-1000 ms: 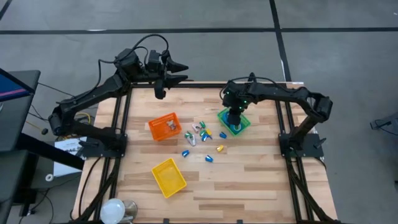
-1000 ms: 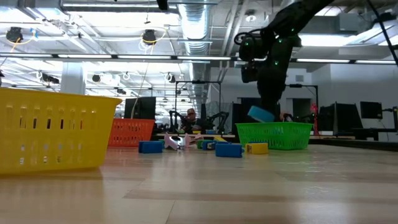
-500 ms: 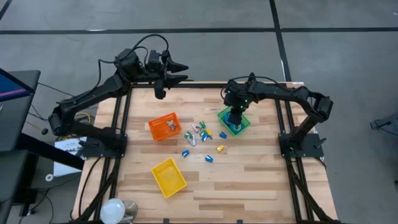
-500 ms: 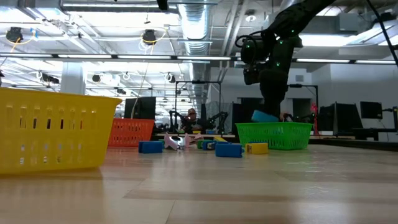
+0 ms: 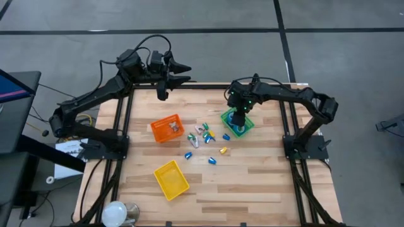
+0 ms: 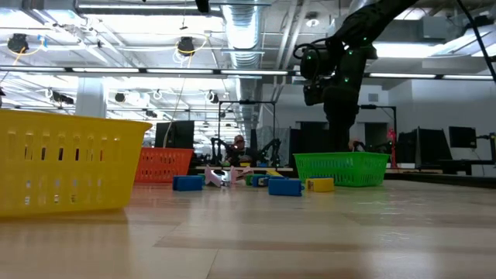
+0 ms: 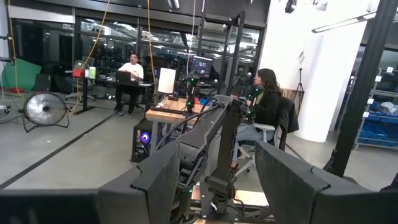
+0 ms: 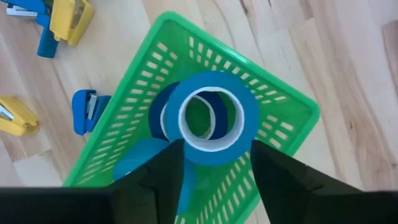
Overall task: Pick and place Stapler, Stapler remover, tape
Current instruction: Put the yellow stapler into the yellow basket
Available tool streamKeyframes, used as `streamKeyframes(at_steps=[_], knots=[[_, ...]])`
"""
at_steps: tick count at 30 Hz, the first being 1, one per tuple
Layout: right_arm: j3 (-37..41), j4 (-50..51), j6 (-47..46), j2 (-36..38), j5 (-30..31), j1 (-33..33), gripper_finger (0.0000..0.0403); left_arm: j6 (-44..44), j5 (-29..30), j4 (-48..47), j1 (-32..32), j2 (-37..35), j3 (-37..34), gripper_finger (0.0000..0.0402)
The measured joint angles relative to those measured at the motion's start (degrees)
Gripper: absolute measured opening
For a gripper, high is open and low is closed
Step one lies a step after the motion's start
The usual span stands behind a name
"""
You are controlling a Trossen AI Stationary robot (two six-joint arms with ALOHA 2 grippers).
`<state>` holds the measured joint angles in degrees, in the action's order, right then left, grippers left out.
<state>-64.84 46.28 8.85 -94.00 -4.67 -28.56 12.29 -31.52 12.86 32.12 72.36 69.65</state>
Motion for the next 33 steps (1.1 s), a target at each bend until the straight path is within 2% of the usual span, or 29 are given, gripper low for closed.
streamKeyframes(at_steps=[6,15,21,33], knots=[[0.00,-1.61,-0.64,3.73,-1.42,0.02,0.0183,0.00,0.00,-0.06,0.00,0.00,0.00,0.0199],[0.00,-6.56,-0.94,14.87,-2.65,0.09,0.0171,-0.02,0.00,-1.49,-0.38,0.19,-0.02,0.0199],[0.00,-9.82,-0.77,20.54,-4.50,1.76,0.0169,-2.45,0.04,-2.69,-2.80,1.87,-0.04,0.0199],[-0.02,-9.65,0.75,21.62,-4.59,8.89,0.0169,-4.57,0.26,-6.53,-7.58,7.48,-0.04,0.0199]])
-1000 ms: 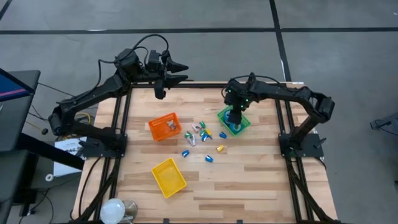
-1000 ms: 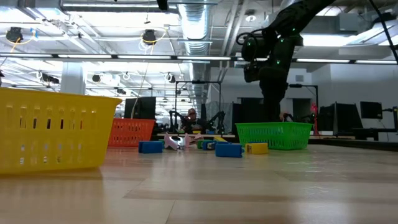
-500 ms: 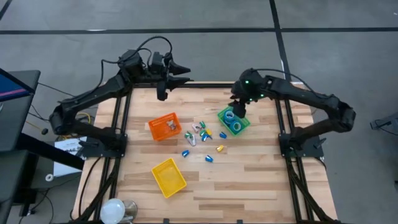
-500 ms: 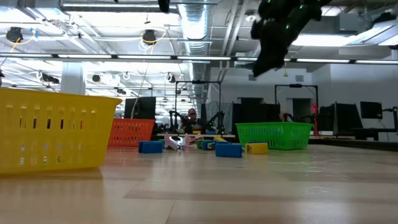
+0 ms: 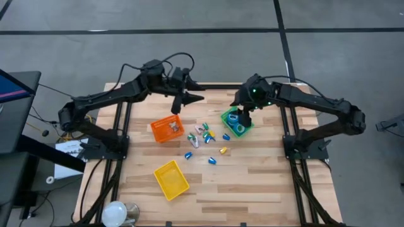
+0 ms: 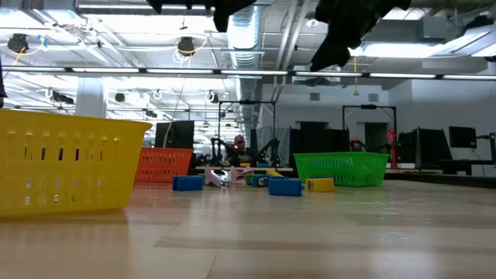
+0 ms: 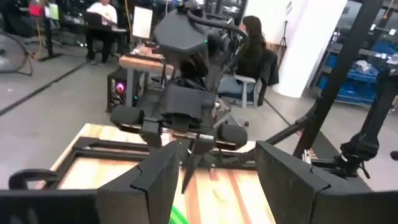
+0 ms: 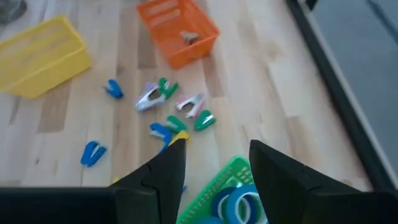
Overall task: Pick and place Stapler, Stapler remover, tape
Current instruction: Put the yellow stapler into the yellow basket
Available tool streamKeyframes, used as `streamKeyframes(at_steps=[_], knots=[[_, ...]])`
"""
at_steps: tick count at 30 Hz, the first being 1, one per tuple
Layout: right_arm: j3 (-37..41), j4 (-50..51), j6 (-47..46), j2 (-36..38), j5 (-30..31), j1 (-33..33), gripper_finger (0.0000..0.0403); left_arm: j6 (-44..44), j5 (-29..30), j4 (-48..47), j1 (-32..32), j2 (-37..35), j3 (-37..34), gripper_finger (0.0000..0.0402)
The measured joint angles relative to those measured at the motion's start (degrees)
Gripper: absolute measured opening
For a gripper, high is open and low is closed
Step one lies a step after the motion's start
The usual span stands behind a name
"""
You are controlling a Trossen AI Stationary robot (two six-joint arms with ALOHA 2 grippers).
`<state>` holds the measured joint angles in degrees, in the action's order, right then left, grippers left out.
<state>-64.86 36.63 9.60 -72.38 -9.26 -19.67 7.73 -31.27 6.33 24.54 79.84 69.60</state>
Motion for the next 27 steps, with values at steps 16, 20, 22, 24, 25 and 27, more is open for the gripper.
streamKeyframes(at_steps=[16,20,22,24,25,27], knots=[[0.02,1.94,4.47,0.00,0.20,6.66,0.0168,-8.95,0.59,-23.77,-3.64,-4.07,0.00,0.0199],[0.02,1.91,4.47,-0.02,0.22,6.96,0.0171,-8.37,6.83,-25.34,-4.80,-8.05,0.00,0.0199],[0.02,1.91,4.45,-0.02,0.22,6.93,0.0171,-8.39,11.64,-25.51,-5.86,-9.99,0.02,0.0199],[0.02,1.88,4.44,-0.02,0.27,6.91,0.0170,-8.39,15.84,-26.32,-7.05,-11.57,0.02,0.0199],[0.02,1.77,4.42,-0.02,0.29,6.91,0.0170,-8.39,17.95,-26.86,-7.82,-12.26,0.02,0.0199],[0.02,1.67,4.40,-0.02,0.31,6.91,0.0169,-8.36,21.02,-29.25,-9.25,-13.37,0.02,0.0199]])
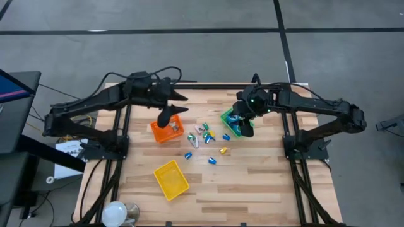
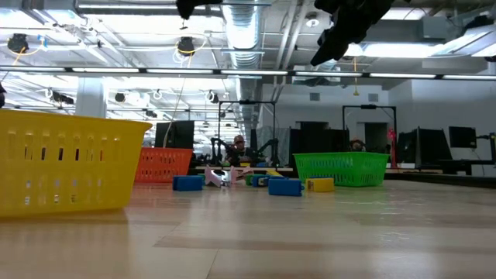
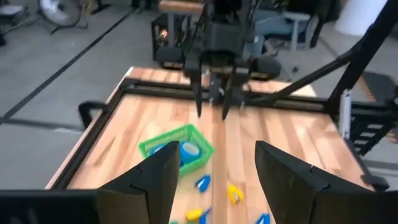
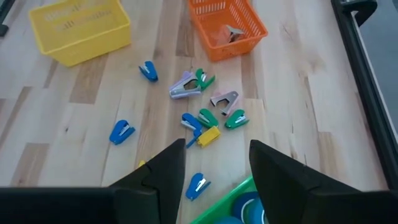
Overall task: Pick and place Stapler, Stapler remover, tape
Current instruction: Put the yellow stapler into the yellow basket
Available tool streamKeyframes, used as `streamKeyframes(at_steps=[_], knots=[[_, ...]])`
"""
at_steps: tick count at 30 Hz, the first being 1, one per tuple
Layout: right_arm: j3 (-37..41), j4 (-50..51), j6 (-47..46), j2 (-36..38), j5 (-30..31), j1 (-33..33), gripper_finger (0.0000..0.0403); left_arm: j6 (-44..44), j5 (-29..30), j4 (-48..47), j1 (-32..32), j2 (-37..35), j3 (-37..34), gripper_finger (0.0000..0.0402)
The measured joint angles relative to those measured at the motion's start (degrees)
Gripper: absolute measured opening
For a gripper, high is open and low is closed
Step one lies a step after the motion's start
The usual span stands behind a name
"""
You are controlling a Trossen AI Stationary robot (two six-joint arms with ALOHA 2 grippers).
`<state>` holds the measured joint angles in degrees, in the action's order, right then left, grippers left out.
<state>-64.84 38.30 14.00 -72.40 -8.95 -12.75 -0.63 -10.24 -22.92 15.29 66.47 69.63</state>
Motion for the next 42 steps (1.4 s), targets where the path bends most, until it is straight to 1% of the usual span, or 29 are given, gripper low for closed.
streamKeyframes(at_steps=[2,6,9,15,20,27,32,36,42], knots=[[0.00,0.02,-0.02,-0.01,0.00,0.00,0.0168,0.70,1.87,-2.54,-1.52,-0.83,0.00,0.0199],[0.00,0.02,0.07,-0.02,0.00,0.15,0.0173,2.90,2.74,-5.94,-4.51,-1.21,0.00,0.0199],[0.00,0.41,2.19,-0.02,-0.04,0.54,0.0180,3.02,3.10,-5.66,-6.37,-1.21,0.00,0.0199],[-0.02,0.70,7.27,-0.57,-0.25,2.20,0.0201,3.02,6.89,-5.64,-7.32,-1.21,0.00,0.0199],[-0.04,1.67,7.43,-4.43,-0.26,2.69,0.0216,3.05,7.26,-5.25,-7.30,-1.21,0.00,0.0199],[-0.02,1.97,7.76,-11.88,-1.10,4.42,0.0228,3.03,7.26,-4.98,-7.30,-1.21,0.00,0.0199],[-0.04,2.70,13.93,-15.75,-5.23,6.82,0.0225,3.03,7.26,-4.87,-7.30,-1.18,0.00,0.0199],[0.00,3.35,19.02,-18.54,-5.62,8.72,0.0220,3.02,7.26,-4.68,-7.30,-1.17,0.00,0.0199],[-0.01,2.88,20.56,-23.89,-6.08,9.38,0.0212,3.02,7.26,-4.19,-7.30,-1.17,0.00,0.0199]])
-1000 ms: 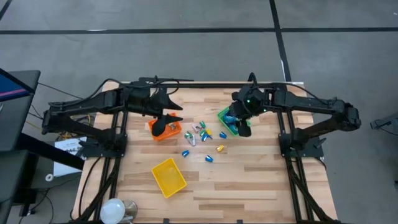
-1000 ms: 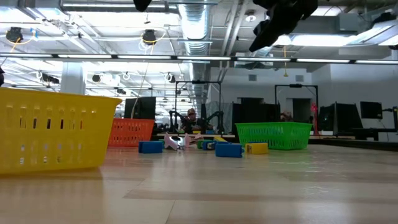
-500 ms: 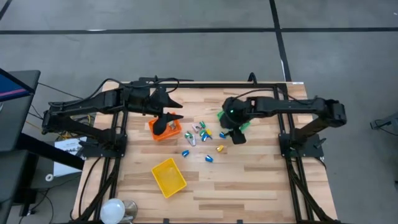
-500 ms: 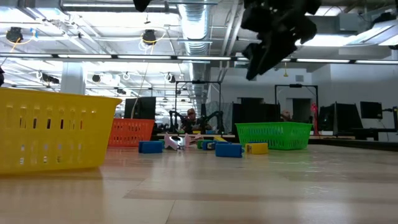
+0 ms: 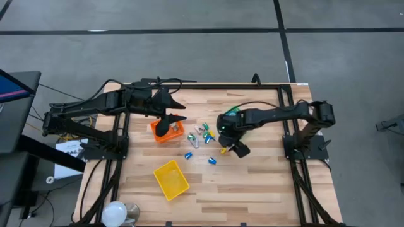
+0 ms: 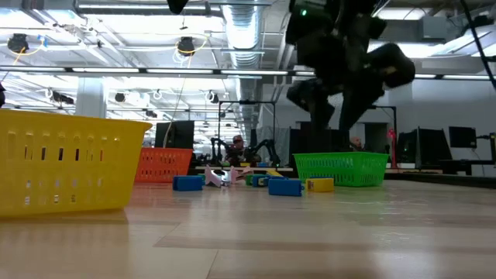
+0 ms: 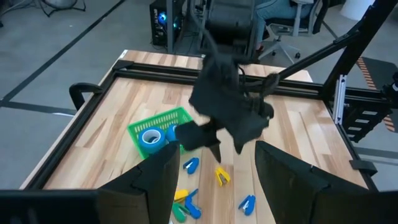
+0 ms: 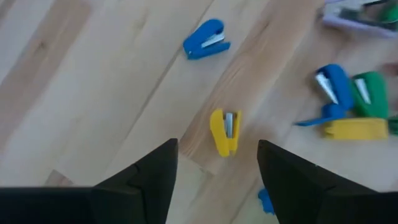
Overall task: Pick and place Stapler, Stapler remover, tape
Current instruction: Put the yellow stapler into the yellow basket
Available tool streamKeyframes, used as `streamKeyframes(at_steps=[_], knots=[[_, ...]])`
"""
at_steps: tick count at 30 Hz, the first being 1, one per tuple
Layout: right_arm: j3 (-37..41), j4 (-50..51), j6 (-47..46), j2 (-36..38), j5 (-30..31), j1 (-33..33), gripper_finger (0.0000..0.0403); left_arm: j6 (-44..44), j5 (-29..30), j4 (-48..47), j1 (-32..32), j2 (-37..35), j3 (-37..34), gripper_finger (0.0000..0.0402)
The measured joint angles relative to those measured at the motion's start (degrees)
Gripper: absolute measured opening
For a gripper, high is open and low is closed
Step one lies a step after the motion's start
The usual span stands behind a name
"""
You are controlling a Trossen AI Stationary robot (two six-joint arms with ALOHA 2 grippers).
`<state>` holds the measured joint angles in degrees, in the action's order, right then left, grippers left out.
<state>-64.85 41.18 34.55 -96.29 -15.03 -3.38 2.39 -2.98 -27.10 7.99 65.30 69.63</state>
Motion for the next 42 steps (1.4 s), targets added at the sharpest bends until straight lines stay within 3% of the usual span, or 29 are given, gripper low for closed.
streamKeyframes(at_steps=[12,21,42], knots=[[0.01,-2.15,2.00,-8.12,0.02,0.00,0.0192,0.00,0.00,0.19,0.00,0.00,0.00,0.0199],[0.01,-6.52,1.95,-8.04,0.04,0.00,0.0188,0.00,0.00,0.16,0.00,0.00,0.00,0.0199],[0.02,-6.62,2.04,-8.04,0.07,-0.15,0.0195,0.00,0.00,0.16,0.00,0.00,0.00,0.0199]])
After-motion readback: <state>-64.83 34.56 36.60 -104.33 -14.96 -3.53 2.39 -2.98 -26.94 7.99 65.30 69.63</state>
